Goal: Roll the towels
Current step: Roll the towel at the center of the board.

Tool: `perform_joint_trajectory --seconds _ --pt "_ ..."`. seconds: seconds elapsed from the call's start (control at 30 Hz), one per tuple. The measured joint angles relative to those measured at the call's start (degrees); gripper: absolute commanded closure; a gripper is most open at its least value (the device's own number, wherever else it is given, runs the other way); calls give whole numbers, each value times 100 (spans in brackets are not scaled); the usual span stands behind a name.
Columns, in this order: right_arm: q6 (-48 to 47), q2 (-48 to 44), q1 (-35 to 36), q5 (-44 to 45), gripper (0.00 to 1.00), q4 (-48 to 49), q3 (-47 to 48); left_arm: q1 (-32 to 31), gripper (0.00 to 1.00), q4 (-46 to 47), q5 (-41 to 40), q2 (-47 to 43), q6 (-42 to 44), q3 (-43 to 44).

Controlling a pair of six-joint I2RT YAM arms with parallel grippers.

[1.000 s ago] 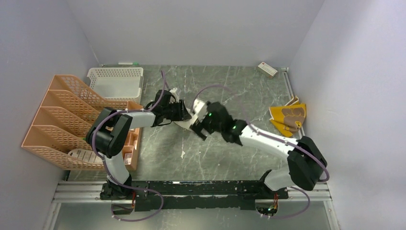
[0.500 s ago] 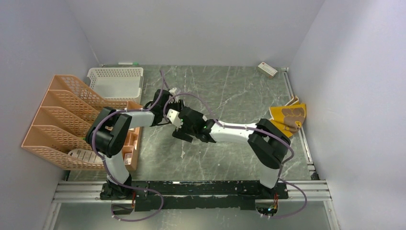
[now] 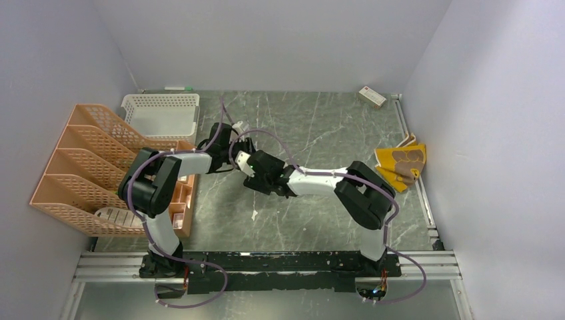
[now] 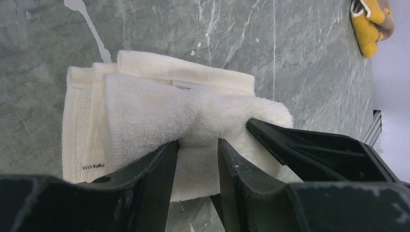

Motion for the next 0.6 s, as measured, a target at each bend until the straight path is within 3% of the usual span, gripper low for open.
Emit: perform_joint_trajectory --seconds 0.2,0.4,0.6 --pt "330 -76 -518 -839 57 120 -118 114 50 -208 136 -2 48 133" --pt "815 -321 -1139 -2087 63 337 -319 710 48 -638 203 -468 48 352" --pt "1473 -520 -1886 -3462 68 494 -468 1014 47 -756 15 -1537 -2 483"
